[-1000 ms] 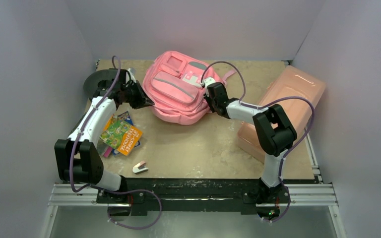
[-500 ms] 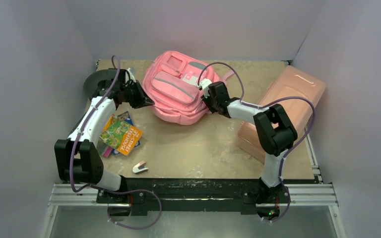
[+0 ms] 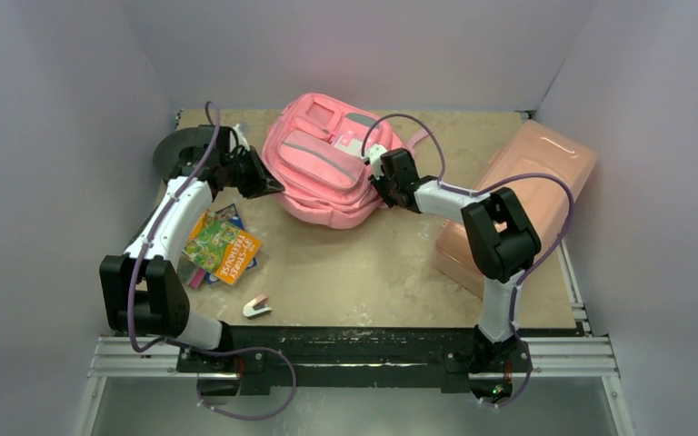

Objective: Pack the student bag
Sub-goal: Unzip the student bag at the center of the board.

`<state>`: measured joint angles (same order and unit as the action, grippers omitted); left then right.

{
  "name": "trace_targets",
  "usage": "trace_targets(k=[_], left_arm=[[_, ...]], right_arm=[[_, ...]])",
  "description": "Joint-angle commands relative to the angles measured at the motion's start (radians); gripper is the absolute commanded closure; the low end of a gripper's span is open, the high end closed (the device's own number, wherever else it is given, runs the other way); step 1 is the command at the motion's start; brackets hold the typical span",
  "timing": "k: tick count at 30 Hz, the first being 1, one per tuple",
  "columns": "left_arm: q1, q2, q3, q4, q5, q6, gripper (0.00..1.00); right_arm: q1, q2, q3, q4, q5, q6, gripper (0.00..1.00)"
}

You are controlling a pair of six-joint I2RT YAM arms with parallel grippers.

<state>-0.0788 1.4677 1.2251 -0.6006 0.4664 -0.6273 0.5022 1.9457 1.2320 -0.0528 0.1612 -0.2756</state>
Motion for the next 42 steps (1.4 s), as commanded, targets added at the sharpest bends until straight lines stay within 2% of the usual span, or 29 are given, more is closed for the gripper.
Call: trace_targets(k=[1,10,16,22,27,28,30,32,36,42], left_arm=[[0.001,-0.046,0.052,0.088,0.086,-0.016,1.0],[0.004,-0.037,0.047,0.104,0.111,-0.031,1.0],[0.016,-0.037,0.044,0.107,0.117,-0.034,1.0],[0.019,-0.032,0.039,0.119,0.135,-0.045,1.0],[0.019,-0.029,0.036,0.125,0.138,-0.049,1.0],[0.019,-0.028,0.035,0.125,0.137,-0.049,1.0],[0.019,-0.026,0.034,0.125,0.136,-0.049,1.0],[0.019,-0.024,0.034,0.125,0.134,-0.05,1.0],[0.019,-0.023,0.034,0.123,0.129,-0.047,1.0],[0.02,-0.023,0.034,0.115,0.109,-0.041,1.0]], right_arm=[[0.002,0.021,0.039,-0.017,0.038,0.005,0.62],[0.007,0.031,0.045,-0.022,0.004,-0.031,0.62],[0.029,0.03,0.03,-0.014,0.04,-0.045,0.57],[0.032,0.043,0.035,0.035,0.088,-0.048,0.58],[0.059,0.027,0.019,0.049,0.093,-0.063,0.67],[0.065,0.022,0.016,0.061,0.087,-0.067,0.71],[0.072,0.015,0.01,0.083,0.084,-0.069,0.88],[0.073,0.003,-0.002,0.1,0.089,-0.065,0.99],[0.073,-0.029,-0.031,0.129,0.108,-0.017,1.0],[0.073,-0.105,-0.061,0.09,0.11,0.153,1.0]])
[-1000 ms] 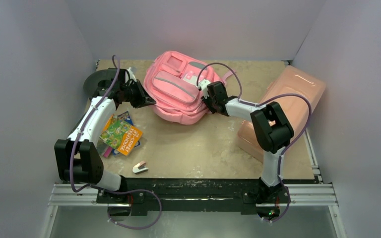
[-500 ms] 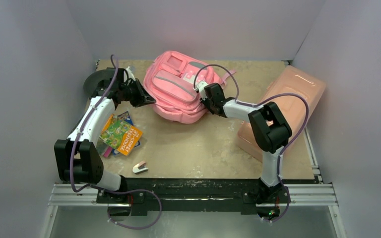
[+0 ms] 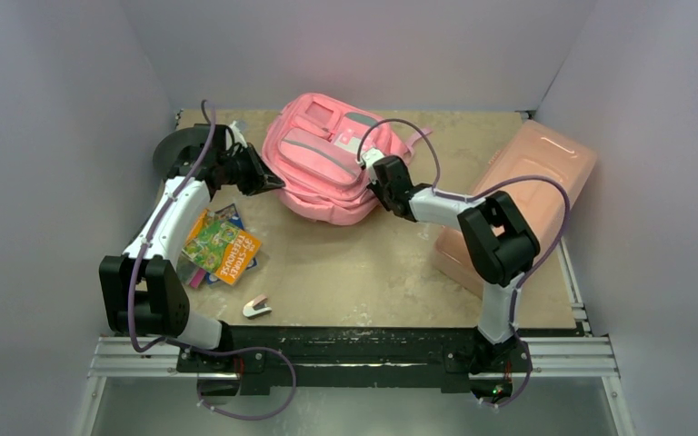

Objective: Pack the student bag
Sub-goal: Unzip the student bag at the center of the board.

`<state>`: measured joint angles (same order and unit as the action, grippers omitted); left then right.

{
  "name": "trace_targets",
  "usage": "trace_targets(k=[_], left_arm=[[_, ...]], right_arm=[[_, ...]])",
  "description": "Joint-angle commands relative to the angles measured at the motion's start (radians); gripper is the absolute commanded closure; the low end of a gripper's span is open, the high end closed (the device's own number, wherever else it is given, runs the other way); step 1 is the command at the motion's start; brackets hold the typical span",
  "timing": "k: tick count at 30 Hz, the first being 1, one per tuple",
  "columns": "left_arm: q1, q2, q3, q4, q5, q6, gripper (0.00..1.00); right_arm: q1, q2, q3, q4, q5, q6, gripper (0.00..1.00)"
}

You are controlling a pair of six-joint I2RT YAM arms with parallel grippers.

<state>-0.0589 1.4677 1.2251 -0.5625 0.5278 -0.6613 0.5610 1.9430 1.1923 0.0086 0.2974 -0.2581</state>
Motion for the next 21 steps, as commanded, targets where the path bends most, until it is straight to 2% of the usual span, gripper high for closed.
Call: trace_targets(k=[1,5,10,12,13,15,17,18,21], left_arm=[[0.001,-0.023,0.034,0.077,0.048,-0.006,1.0],[0.004,-0.026,0.033,0.071,0.034,-0.004,1.0],[0.007,-0.027,0.029,0.072,0.02,-0.003,1.0],[0.007,-0.025,0.023,0.079,0.022,-0.006,1.0],[0.007,-0.024,0.024,0.078,0.016,-0.006,1.0],[0.007,-0.027,0.025,0.071,0.004,0.002,1.0],[0.006,-0.027,0.026,0.066,-0.009,0.008,1.0],[0.008,-0.027,0.03,0.06,-0.015,0.013,1.0],[0.016,-0.025,0.054,0.03,-0.029,0.04,1.0]], right_arm=[[0.016,-0.121,-0.036,0.027,-0.037,0.149,1.0],[0.017,-0.217,-0.106,0.036,-0.069,0.217,1.0],[0.065,-0.339,-0.194,0.09,-0.25,0.249,1.0],[0.112,-0.348,-0.185,0.072,-0.187,0.249,1.0],[0.113,-0.344,-0.163,0.046,-0.217,0.303,1.0],[0.084,-0.364,-0.144,0.03,-0.292,0.343,1.0],[0.069,-0.39,-0.13,0.012,-0.283,0.357,1.0],[0.046,-0.388,-0.115,-0.003,-0.289,0.422,1.0],[-0.051,-0.36,-0.078,-0.069,-0.413,0.428,0.99]])
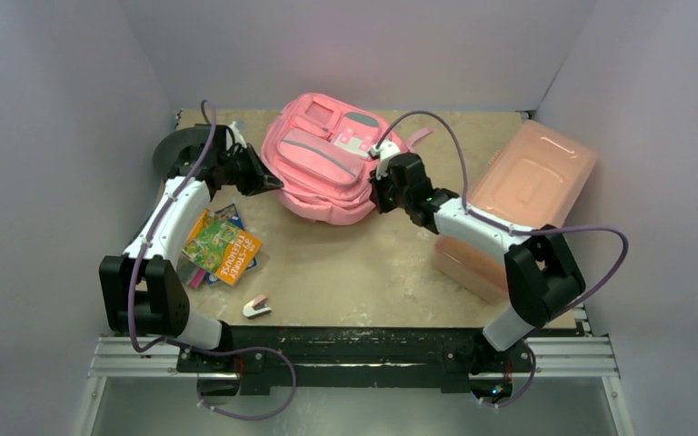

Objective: Pack the student bag
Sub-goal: Unzip the student bag at the center of the board.

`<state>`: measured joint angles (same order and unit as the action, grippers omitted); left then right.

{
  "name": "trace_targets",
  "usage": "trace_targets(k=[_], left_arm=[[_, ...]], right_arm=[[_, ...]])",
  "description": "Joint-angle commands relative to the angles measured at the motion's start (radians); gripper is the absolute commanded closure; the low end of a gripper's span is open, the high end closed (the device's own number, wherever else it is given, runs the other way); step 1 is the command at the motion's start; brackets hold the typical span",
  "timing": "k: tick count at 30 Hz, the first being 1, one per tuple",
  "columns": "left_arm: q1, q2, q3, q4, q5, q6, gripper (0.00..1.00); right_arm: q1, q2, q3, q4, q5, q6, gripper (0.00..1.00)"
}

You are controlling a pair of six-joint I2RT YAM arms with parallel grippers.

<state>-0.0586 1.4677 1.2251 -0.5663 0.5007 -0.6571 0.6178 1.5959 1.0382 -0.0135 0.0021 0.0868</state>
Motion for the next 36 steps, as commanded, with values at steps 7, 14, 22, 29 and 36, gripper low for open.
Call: trace_targets(k=[7,14,22,29,36], left_arm=[[0.053,-0.017,0.115,0.042,0.161,0.071,1.0],[0.106,-0.001,0.12,0.037,0.16,0.077,1.0],[0.125,0.016,0.118,0.047,0.179,0.062,1.0],[0.125,0.019,0.106,0.063,0.197,0.049,1.0],[0.125,0.016,0.102,0.071,0.203,0.043,1.0]], right_arm=[[-0.222,0.023,0.092,-0.031,-0.267,0.048,0.54],[-0.3,0.213,0.264,-0.132,-0.515,-0.079,0.57],[-0.31,0.273,0.286,-0.218,-0.455,-0.208,0.54],[-0.309,0.319,0.29,-0.22,-0.436,-0.224,0.52],[-0.305,0.339,0.304,-0.206,-0.455,-0.21,0.52]])
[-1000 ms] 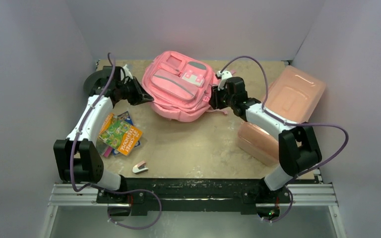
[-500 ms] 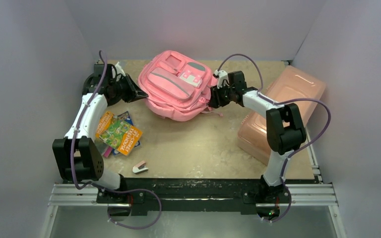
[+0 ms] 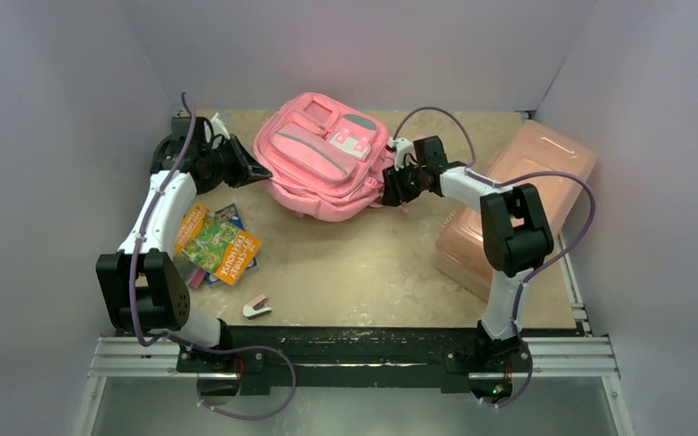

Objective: Pack the student bag
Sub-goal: Unzip the student bag at the center of the board.

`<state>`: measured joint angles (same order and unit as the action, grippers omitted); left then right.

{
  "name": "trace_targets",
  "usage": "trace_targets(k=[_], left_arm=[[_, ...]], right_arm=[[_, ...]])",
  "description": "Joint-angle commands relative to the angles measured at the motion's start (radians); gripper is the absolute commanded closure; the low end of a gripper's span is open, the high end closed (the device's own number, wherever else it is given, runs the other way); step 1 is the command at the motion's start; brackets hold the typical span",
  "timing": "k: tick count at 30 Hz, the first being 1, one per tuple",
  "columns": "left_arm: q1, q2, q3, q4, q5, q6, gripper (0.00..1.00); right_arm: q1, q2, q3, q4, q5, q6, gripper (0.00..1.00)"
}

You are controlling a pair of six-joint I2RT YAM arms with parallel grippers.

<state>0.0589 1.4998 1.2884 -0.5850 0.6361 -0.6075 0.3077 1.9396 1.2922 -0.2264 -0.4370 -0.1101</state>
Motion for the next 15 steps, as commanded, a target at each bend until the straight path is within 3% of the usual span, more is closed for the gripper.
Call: trace_targets(k=[1,15], left_arm=[[0.007,-0.017,0.038,0.09,0.067,-0.007,1.0],[0.007,-0.018,0.031,0.102,0.076,-0.014,1.0]], right_arm=[[0.01,-0.002,0.053,0.009,-0.013,-0.013,0.52],[0.033,0.014,0.06,0.048,0.038,0.016,0.53]])
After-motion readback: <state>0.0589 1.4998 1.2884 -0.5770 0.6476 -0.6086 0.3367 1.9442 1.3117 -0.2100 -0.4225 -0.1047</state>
